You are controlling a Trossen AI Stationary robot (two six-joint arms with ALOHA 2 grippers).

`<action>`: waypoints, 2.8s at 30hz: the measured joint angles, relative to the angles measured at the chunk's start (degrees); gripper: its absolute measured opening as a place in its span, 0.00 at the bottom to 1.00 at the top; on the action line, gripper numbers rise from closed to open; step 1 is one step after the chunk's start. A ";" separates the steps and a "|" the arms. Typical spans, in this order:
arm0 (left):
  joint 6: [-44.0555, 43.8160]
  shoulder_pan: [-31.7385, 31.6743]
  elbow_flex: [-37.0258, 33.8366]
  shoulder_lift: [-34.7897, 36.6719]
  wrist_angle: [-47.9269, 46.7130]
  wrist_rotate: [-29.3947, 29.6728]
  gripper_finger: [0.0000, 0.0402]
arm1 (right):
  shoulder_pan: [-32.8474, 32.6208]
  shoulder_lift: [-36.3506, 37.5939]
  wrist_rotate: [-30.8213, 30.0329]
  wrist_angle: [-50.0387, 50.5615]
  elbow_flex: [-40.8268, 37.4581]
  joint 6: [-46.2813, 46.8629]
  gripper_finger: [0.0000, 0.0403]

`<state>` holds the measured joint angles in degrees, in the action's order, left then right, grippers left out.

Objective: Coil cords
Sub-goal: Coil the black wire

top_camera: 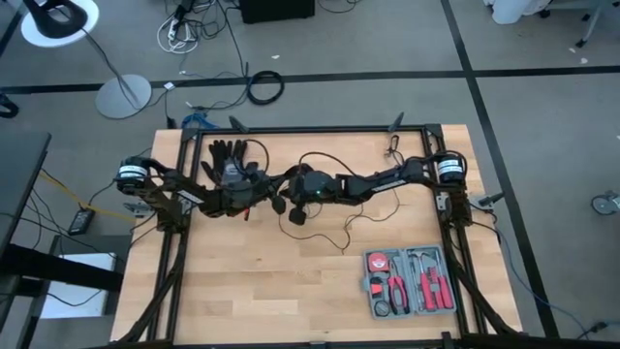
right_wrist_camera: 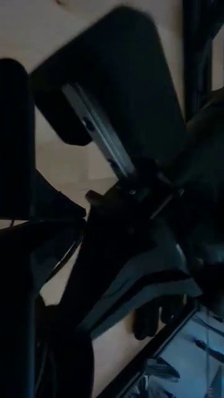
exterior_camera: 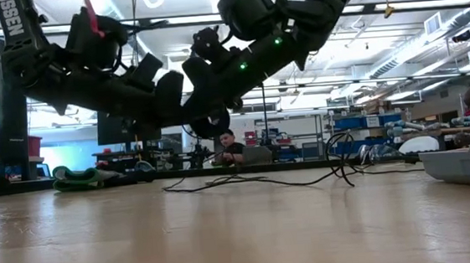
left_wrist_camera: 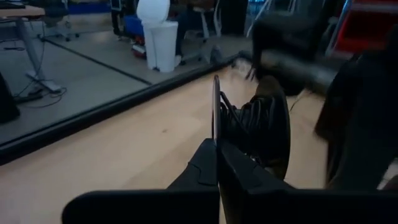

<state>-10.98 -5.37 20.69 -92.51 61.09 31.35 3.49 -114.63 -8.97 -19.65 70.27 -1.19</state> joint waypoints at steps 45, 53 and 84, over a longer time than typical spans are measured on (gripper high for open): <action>-1.08 0.20 -4.98 7.91 6.56 -0.97 0.00 | 2.64 11.88 -1.70 -1.12 -18.66 7.61 0.11; -0.22 0.17 -5.02 7.90 7.08 0.27 0.00 | 2.47 26.40 -4.18 0.15 -28.76 7.61 0.09; 6.24 0.11 -5.01 7.87 12.84 4.13 0.00 | 5.97 4.89 -10.16 -29.25 -27.11 -1.40 0.17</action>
<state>-4.73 -5.26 15.68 -84.64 73.93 35.48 9.45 -109.73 -19.14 -48.90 43.16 -2.59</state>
